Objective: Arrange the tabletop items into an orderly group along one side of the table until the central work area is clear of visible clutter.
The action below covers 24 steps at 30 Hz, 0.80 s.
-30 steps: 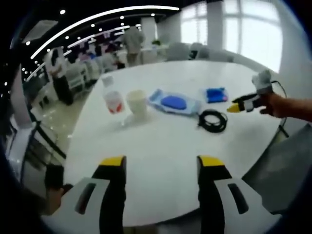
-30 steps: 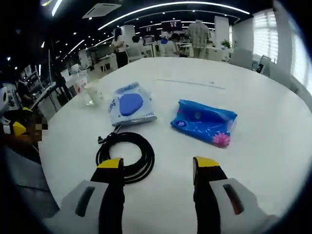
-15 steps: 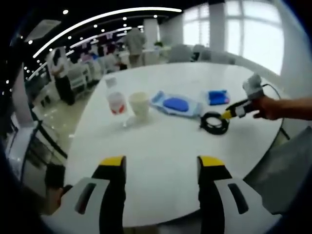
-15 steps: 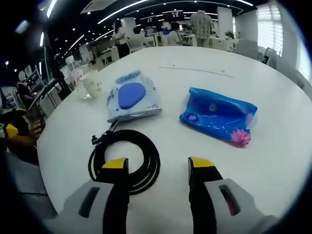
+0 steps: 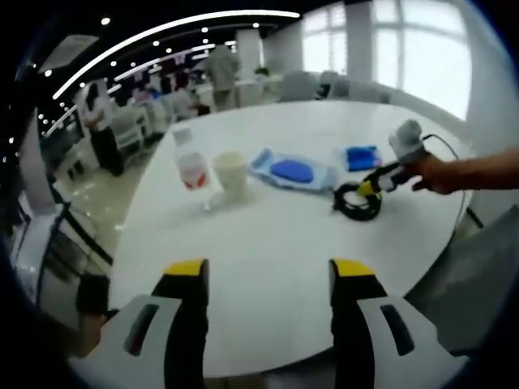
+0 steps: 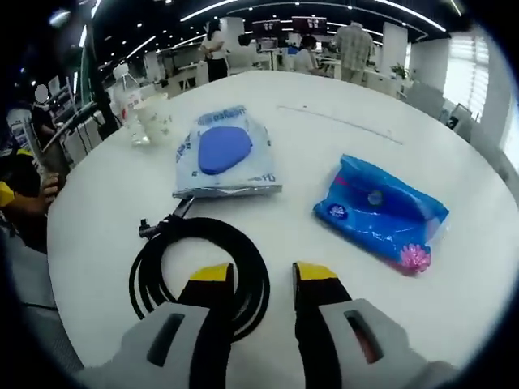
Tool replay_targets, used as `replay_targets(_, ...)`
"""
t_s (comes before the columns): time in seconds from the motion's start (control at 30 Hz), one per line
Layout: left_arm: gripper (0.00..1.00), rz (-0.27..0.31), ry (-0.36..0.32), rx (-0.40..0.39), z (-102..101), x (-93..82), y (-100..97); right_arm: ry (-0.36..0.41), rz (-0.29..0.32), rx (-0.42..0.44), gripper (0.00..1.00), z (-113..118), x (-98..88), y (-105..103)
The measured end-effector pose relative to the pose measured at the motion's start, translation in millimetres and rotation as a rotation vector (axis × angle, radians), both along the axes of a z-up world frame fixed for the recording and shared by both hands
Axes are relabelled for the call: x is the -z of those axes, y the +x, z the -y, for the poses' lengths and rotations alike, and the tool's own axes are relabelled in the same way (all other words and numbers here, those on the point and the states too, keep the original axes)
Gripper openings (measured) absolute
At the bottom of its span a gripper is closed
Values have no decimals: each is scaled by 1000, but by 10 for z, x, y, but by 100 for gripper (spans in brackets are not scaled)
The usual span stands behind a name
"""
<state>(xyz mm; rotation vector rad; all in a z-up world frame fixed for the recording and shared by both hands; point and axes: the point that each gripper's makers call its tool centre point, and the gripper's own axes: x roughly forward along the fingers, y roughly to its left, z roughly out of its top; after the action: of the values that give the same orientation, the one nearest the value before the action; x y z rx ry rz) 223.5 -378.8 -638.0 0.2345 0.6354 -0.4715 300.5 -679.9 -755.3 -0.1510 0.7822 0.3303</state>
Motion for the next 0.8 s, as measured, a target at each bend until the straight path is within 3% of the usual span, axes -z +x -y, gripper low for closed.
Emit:
replay_targets(0.2,57,12,5,-9,-19,-20,29,-6,2,-35,14,-58,8,38)
replay_targets(0.53,57,19,-15,-30,-50,-49,56,11,-8,-18,8,35,-1,9)
replay_targets(0.67,56,24,-20,-33,-51,-63,56,-17,11,-11,5,148,-62,-11)
replay_targets(0.8,56,19,-28,-32,-44,-55,54,13,24,31,5,231,-145,3)
